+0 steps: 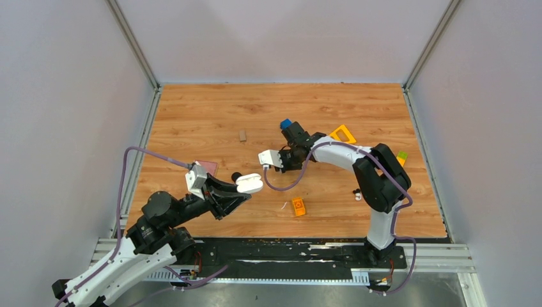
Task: Insert the wireless bluetooth earbuds into the charging case
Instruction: Pick up the earbud from the center of the board, then place the earbud in the charging case.
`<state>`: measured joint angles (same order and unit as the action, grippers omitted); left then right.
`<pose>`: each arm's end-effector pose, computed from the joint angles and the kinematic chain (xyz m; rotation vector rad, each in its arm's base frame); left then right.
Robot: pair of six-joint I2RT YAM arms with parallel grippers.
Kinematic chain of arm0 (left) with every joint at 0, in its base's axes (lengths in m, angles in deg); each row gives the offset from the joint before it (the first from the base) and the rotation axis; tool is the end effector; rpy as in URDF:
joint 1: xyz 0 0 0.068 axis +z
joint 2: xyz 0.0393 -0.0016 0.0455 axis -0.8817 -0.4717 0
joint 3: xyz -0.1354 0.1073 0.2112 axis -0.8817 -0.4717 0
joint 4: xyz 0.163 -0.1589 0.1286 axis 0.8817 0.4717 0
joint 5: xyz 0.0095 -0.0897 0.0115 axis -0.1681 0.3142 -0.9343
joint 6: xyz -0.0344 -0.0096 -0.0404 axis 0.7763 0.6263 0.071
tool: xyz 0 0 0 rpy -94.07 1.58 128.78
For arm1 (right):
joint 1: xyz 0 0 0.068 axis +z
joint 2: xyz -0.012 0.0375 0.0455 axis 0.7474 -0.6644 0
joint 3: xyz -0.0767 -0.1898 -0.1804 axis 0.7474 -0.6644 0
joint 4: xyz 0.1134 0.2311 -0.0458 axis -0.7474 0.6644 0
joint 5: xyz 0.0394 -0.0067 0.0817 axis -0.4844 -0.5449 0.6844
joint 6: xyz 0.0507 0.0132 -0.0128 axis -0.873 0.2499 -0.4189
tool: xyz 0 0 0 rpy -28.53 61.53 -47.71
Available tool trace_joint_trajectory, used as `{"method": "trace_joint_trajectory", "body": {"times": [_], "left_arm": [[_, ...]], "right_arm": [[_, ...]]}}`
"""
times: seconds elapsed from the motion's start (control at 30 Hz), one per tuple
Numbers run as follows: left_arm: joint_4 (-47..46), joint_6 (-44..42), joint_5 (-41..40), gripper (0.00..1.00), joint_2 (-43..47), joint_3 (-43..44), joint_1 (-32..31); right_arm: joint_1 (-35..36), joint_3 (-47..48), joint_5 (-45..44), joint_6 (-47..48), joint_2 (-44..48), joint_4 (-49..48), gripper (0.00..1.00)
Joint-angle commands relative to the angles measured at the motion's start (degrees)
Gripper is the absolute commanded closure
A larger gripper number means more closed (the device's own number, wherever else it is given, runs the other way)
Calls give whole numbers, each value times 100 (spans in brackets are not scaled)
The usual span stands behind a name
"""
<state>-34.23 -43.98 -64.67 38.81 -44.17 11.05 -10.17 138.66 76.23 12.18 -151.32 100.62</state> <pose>0.0564 -0.0826 0.3016 0.5682 1.4512 -1.2265 0.2886 0.2435 0.1669 -2.1649 1.5028 0.3385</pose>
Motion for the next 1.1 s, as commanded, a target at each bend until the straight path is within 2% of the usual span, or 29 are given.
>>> {"method": "trace_joint_trajectory", "body": {"times": [0.0,0.13,0.27,0.43,0.63,0.77,0.93,1.07], "left_arm": [[-222,27,-22,100,50,8,27],[-178,-76,-31,100,38,36,27],[-61,-262,-12,100,-98,121,31],[-401,-304,100,100,-353,35,27],[-1310,-371,557,100,-1128,-138,27],[-1640,-543,973,100,-1766,-82,31],[-2125,-482,1084,100,-2248,-33,26],[-2294,-443,1127,100,-2521,69,27]], "right_arm": [[15,147,-104,-148,51,-98,91],[-14,217,-72,-352,316,166,94],[-201,228,299,-771,1023,776,95],[-391,121,1396,-1535,2251,1797,95],[-391,-320,2784,-2570,3776,2304,95],[-467,-373,3644,-2813,4180,2782,94],[-552,-197,4611,-3074,4345,2816,94],[-552,108,4833,-3328,4302,2674,93]]}}
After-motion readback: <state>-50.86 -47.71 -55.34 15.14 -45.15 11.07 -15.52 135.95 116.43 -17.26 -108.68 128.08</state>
